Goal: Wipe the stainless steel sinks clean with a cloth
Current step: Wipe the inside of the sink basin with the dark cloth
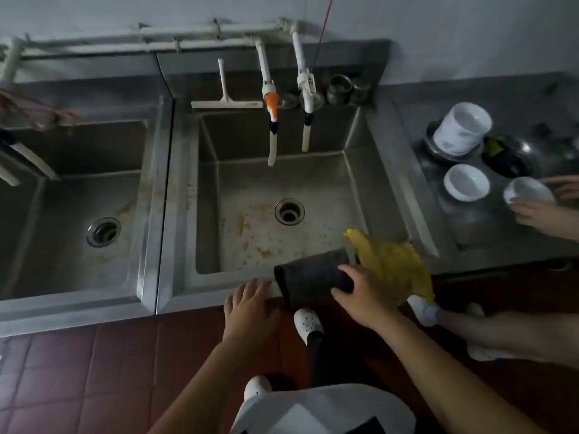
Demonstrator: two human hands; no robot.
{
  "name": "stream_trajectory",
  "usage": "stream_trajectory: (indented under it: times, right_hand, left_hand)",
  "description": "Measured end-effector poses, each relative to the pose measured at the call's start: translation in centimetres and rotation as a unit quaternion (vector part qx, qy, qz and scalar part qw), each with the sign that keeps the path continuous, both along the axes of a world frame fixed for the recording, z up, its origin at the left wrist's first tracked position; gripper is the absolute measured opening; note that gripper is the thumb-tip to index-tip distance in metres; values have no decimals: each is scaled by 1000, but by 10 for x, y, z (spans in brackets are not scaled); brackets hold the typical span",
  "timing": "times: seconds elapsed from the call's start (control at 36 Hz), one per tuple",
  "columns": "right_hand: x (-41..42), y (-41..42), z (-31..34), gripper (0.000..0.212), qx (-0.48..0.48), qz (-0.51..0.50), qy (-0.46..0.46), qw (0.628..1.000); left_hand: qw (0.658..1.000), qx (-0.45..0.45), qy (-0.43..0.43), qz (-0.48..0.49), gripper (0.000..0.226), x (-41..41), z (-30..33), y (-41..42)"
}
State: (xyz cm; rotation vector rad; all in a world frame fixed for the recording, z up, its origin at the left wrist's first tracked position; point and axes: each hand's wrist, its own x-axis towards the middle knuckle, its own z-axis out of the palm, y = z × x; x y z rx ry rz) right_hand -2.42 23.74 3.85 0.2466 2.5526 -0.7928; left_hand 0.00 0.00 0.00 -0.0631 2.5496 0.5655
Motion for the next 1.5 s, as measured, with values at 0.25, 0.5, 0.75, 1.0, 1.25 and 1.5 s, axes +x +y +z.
stream_trajectory:
  times: [0.25,0.5,0.75,1.0,1.25,1.5]
  right_hand:
    - [-89,21,-40,67,103,243,-25,964]
    - [-137,29,-66,45,156,360,-132,910]
    - [-138,24,-50,18,104,324,-84,937]
    - [-87,19,16,20,-106,91,0,990]
    - [-58,-8,65,26,-151,0,111,982]
    - [-56,-22,92,27,-128,7,283,951]
  left_hand:
    - [996,-69,-47,37,68,-50,-22,22]
    - [998,-35,-38,43,59,-78,-31,35]
    - [997,-9,-80,12,48,-102,-31,31]
    - [982,163,-75,54,32,-84,-10,13]
    - [958,286,-4,-19,18,-75,33,-40]
    - [934,279,208,-79,31,-95,89,-72]
